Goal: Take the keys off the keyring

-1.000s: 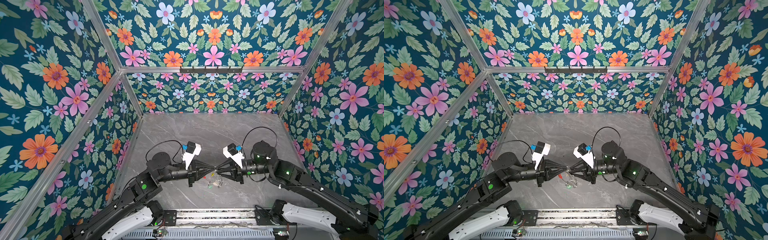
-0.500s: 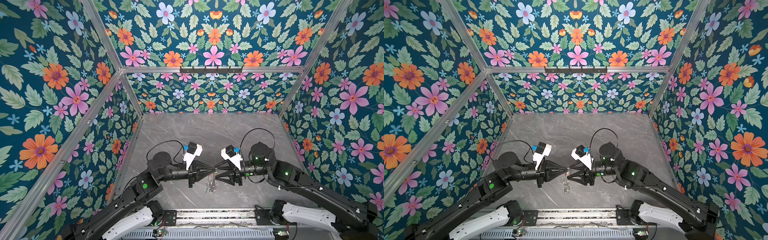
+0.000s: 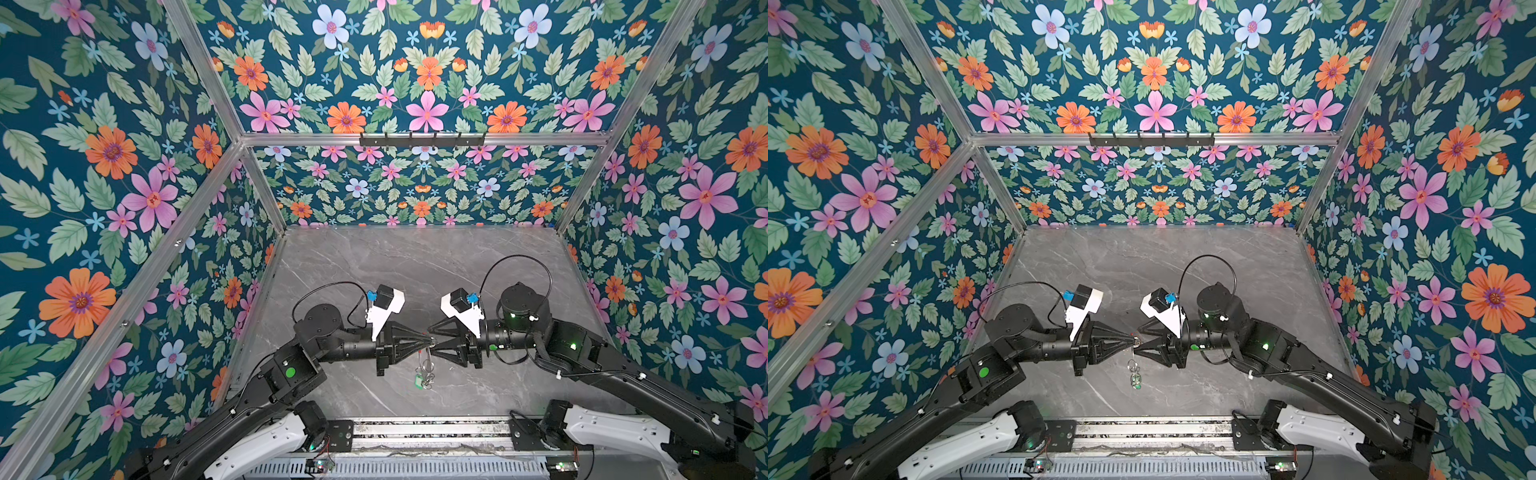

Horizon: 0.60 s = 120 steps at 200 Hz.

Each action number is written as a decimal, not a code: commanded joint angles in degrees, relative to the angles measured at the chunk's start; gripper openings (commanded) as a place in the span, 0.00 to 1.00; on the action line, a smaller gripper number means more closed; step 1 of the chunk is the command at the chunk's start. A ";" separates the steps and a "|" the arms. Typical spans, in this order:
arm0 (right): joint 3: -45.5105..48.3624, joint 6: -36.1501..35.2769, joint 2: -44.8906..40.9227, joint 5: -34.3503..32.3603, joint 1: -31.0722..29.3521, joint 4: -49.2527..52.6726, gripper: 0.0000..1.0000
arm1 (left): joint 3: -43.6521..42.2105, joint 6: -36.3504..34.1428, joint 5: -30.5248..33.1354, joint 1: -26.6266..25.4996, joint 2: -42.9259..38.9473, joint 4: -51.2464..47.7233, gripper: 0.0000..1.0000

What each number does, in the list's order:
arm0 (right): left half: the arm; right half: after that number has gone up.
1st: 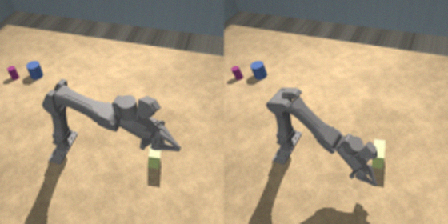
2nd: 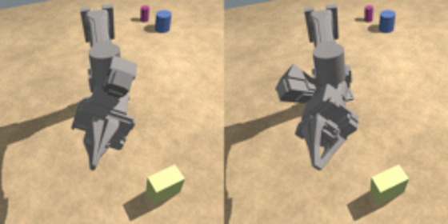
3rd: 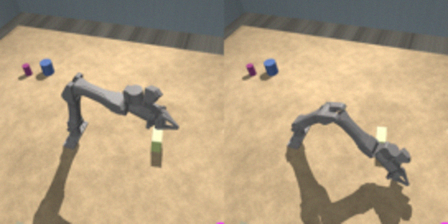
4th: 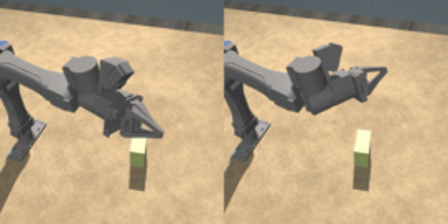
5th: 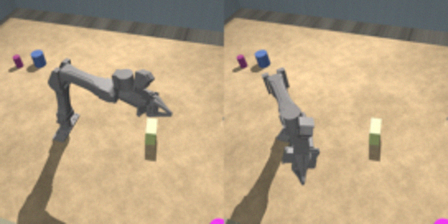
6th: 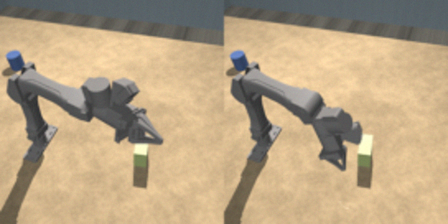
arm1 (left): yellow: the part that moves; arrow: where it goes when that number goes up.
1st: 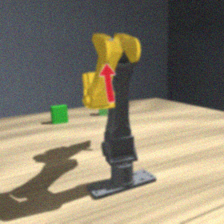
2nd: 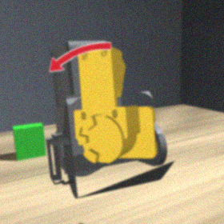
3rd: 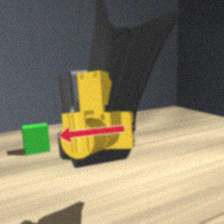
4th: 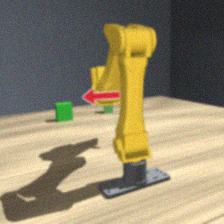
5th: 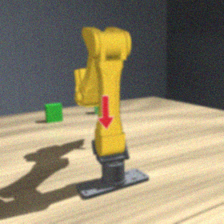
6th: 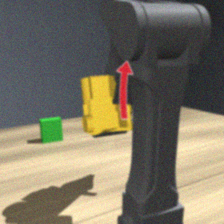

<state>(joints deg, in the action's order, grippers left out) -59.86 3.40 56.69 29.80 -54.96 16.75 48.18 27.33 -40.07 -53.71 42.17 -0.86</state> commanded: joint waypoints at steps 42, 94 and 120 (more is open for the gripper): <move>-0.10 -0.23 -0.22 -2.20 -0.65 0.21 0.46 | -0.01 -0.09 0.17 0.00 -0.60 1.79 0.00; -0.17 -0.58 -0.44 -3.26 -0.85 0.18 0.37 | 0.16 -0.09 1.01 0.01 -0.88 1.33 0.00; -0.25 -0.71 -0.42 -3.43 -0.94 0.21 0.29 | 0.16 -0.18 1.44 0.01 -0.93 1.22 0.00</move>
<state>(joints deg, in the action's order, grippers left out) -59.83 3.20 56.45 26.83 -55.72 16.86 48.18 27.31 -39.00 -53.71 41.39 -0.93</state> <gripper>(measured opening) 0.320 0.050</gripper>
